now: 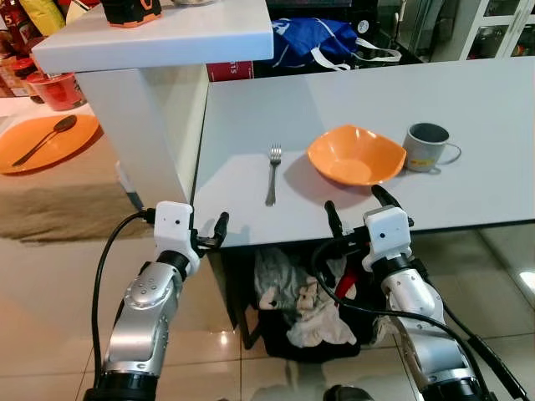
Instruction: Setting the table
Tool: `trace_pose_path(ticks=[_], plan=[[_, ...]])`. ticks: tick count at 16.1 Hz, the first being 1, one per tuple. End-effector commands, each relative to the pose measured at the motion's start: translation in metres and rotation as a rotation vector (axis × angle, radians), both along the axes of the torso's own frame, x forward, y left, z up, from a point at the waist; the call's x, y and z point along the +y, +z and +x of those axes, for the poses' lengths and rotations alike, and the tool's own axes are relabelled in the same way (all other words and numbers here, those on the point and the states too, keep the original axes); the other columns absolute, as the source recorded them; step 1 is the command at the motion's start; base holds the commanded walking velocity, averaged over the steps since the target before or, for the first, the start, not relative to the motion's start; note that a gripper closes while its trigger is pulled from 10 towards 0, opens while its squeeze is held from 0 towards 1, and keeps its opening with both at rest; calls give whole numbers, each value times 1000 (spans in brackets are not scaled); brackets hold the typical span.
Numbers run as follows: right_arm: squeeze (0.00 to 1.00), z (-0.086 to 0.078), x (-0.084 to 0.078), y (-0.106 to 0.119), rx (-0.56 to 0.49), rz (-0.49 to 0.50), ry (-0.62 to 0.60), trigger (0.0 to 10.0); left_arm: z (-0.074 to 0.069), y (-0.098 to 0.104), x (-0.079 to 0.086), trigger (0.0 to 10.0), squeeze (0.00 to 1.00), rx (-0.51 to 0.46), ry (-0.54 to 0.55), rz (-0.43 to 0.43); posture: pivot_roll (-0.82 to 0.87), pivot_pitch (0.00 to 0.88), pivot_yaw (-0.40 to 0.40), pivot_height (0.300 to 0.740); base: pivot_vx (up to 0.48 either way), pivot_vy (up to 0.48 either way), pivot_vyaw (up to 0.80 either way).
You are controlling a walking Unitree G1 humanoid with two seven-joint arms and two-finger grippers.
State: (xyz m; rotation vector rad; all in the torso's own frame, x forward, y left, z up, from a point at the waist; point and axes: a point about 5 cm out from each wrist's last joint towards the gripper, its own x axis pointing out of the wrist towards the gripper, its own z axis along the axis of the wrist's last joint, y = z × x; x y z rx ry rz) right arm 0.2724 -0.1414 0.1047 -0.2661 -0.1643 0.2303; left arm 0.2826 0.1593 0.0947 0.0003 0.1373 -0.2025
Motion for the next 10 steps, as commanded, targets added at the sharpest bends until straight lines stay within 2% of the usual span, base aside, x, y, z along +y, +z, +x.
trace_pose_path(ticks=[1,4,10], plan=[[0,1,2,5,-18,2,9,10000,1,5,4,10000,0,-19,19,4,-140,0,99,736,0,442,0],[0,0,1,4,-14,0,9,10000,5,6,3,10000,0,-22,50,-1,-144,0,98,736,0,467,0],[0,-5,-3,1,3,-7,5,10000,8,8,-3,10000,0,-38,27,-12,-152,0,98,736,0,480,0]])
